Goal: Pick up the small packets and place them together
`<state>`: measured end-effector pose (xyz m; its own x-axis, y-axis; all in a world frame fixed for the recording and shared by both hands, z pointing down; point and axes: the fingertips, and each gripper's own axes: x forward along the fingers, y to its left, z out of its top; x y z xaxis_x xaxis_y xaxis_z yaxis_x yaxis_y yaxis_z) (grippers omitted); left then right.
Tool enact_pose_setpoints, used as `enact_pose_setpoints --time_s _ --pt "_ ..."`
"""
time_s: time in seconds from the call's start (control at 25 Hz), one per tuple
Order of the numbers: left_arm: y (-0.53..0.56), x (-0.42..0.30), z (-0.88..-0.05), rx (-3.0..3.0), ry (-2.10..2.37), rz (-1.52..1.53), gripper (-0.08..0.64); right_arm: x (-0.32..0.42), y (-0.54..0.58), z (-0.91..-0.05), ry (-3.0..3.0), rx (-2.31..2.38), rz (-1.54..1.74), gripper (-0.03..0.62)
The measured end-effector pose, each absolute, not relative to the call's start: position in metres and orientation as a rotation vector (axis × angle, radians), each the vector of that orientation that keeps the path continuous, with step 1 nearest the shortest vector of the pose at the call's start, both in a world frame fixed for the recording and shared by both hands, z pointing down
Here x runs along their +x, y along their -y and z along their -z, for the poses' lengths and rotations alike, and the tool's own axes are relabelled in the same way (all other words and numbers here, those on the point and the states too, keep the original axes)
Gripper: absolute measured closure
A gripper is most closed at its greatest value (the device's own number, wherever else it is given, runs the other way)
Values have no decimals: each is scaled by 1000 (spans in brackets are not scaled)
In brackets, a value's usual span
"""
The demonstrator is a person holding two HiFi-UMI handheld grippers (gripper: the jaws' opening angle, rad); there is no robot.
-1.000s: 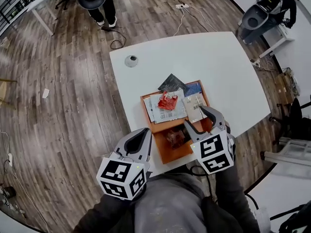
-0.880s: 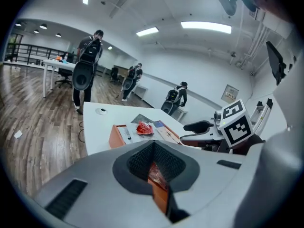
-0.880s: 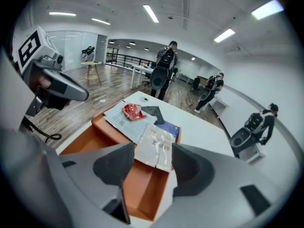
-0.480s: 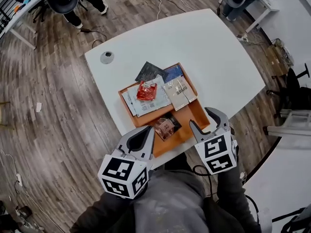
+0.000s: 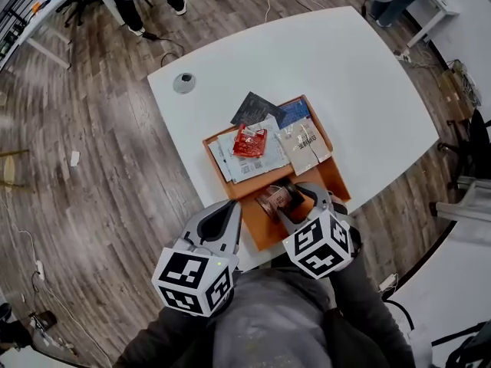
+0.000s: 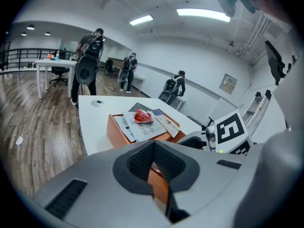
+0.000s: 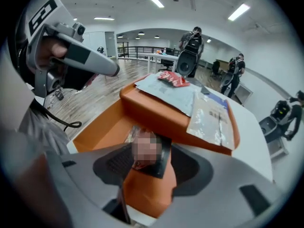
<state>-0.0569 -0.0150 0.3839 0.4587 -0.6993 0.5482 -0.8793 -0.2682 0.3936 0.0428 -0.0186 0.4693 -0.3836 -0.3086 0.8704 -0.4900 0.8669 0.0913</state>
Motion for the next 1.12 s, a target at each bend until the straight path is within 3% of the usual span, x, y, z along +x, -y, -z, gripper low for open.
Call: enact_pose_setpoints --time_s 0.56,0.72,0.88,1.12 --pt "21 -78 -394 1977 1353 -325 563 22 17 -493 1994 408 -332 355" --pt "20 -77 -393 1979 1354 -321 563 17 8 -492 1998 342 -289 486" --pt "17 -76 -393 1978 1358 -322 563 14 8 -489 2015 350 -273 573" --pt "10 -71 -385 2005 1360 -312 563 12 -1 -469 2071 378 -289 588"
